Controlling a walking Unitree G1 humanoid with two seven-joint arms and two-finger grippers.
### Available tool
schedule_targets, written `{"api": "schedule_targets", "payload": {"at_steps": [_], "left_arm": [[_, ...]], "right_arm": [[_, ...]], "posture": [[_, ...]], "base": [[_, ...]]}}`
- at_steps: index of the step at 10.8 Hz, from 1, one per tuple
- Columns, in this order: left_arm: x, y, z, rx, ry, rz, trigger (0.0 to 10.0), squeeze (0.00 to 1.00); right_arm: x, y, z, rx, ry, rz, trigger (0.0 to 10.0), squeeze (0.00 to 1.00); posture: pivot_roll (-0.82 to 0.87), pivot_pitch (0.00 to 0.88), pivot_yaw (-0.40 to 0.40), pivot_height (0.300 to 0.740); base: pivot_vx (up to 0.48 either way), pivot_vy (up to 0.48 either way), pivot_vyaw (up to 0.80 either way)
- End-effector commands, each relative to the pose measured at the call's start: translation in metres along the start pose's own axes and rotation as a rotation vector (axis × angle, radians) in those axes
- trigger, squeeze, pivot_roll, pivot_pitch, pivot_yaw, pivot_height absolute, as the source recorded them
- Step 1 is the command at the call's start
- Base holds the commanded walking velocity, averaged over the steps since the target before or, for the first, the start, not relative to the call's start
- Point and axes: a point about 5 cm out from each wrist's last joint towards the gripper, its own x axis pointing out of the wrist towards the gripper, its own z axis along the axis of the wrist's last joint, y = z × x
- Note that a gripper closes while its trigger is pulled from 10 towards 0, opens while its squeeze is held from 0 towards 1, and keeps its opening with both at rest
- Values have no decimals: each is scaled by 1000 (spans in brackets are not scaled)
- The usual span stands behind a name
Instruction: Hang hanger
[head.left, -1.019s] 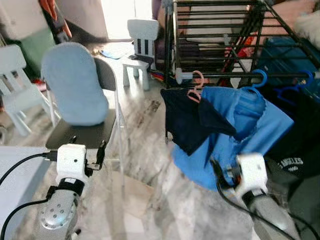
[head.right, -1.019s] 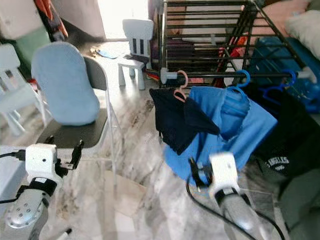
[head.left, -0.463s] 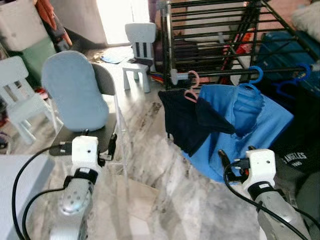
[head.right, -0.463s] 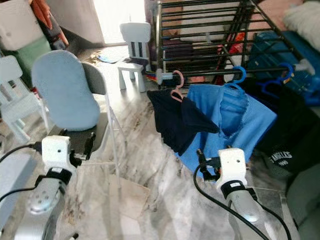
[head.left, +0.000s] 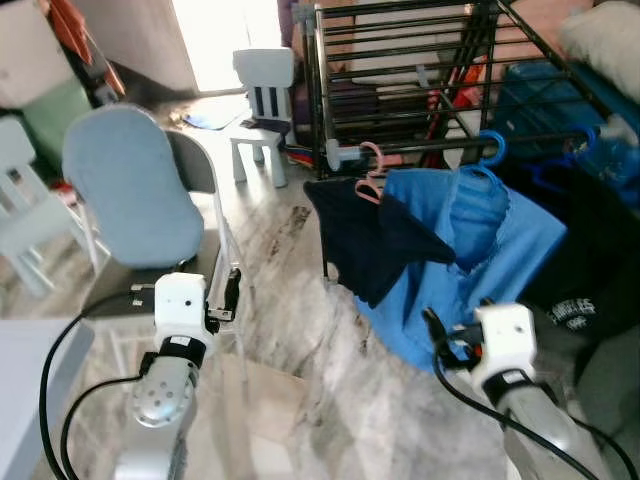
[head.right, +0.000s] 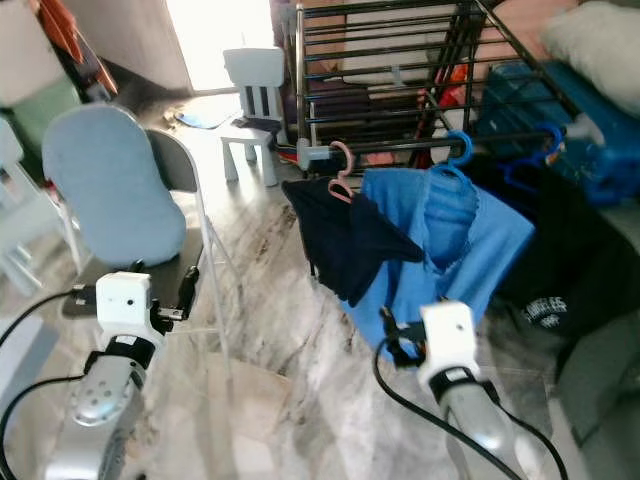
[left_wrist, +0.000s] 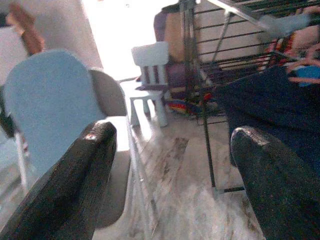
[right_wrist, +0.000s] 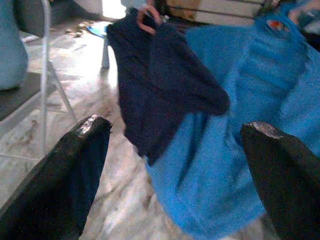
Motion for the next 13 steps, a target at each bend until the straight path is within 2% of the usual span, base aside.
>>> {"api": "schedule_targets", "payload": {"at_steps": [1,3,6,9,13], "left_arm": [[-4,3,-3,-3,14,39,10000,0],[-8,0,-2,-12,14,41,10000,0],[-7,2,-2,-1,18,24,10000,0],[-4,-5,-1,-9,15,-2,10000,0],[-5,-4,-2,-7,22,-2,10000,0]], "right_arm": [[8,1,4,-3,-7,21,10000,0],[12,1,3,2,-2,19,10000,0],[10,4,1,11,4,10,10000,0],[11,3,1,6,6,4,10000,0],[14,6,2,5,4,15,10000,0]], "posture": [[-109,0,44,740],[-88,0,43,740],[-101,0,62,740],[-109,0,65,740],[-98,0,63,740]], "base": [[0,0,800],[0,0,675],[0,0,0],[0,0,0],[0,0,0]]}}
